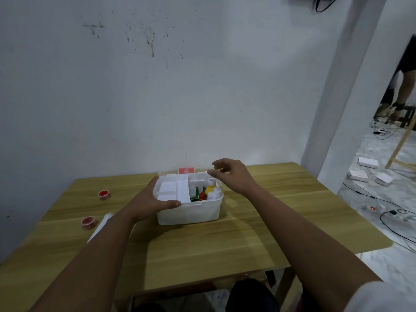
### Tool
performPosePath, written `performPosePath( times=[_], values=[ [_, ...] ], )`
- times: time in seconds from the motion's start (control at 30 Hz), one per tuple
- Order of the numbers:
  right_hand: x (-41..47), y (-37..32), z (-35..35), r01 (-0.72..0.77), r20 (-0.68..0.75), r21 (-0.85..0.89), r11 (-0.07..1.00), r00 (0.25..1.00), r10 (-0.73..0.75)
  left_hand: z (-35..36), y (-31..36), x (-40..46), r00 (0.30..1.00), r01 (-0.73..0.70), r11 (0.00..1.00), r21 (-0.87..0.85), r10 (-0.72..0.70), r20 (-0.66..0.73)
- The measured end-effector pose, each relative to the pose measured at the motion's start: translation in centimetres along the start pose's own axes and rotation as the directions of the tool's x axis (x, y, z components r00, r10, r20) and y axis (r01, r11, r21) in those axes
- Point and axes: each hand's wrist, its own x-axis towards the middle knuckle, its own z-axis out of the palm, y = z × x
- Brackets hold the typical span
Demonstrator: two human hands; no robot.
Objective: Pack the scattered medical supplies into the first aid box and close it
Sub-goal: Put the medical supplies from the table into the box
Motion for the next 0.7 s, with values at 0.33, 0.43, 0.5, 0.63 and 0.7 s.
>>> performPosePath(
  times=[0.33, 0.43, 0.5, 0.63, 0.7],
  values=[
    [-1.3, 2.4, 2.9, -0.112, 0.316, 0.133, 0.985, 0.947, 0.065, -0.5, 2.5, -3.7, 0.999, -0.033, 0.991, -0.132, 0.029, -0.030],
    [-1.2, 3.3, 3.0, -0.124, 0.303, 0.186, 0.975, 0.951, 0.063, -1.1, 2.4, -5.4, 0.959, 0.075, 0.985, -0.155, -0.114, -0.260],
    [-1.1, 4.1, 3.2, -0.139, 0.296, 0.172, 0.975, 0.951, 0.083, -2.5, 1.4, -6.3, 0.873, 0.192, 0.980, 0.059, -0.143, -0.467],
    [-1.2, 4.6, 3.3, -0.147, 0.286, 0.137, 0.980, 0.953, 0.103, -5.2, -1.7, -7.5, 0.828, 0.432, 0.764, 0.479, -0.125, -0.547],
    [-1.2, 4.5, 3.3, -0.151, 0.284, 0.142, 0.978, 0.953, 0.106, -5.7, -2.7, -8.0, 0.847, 0.483, 0.651, 0.585, -0.178, -0.501]
  ],
)
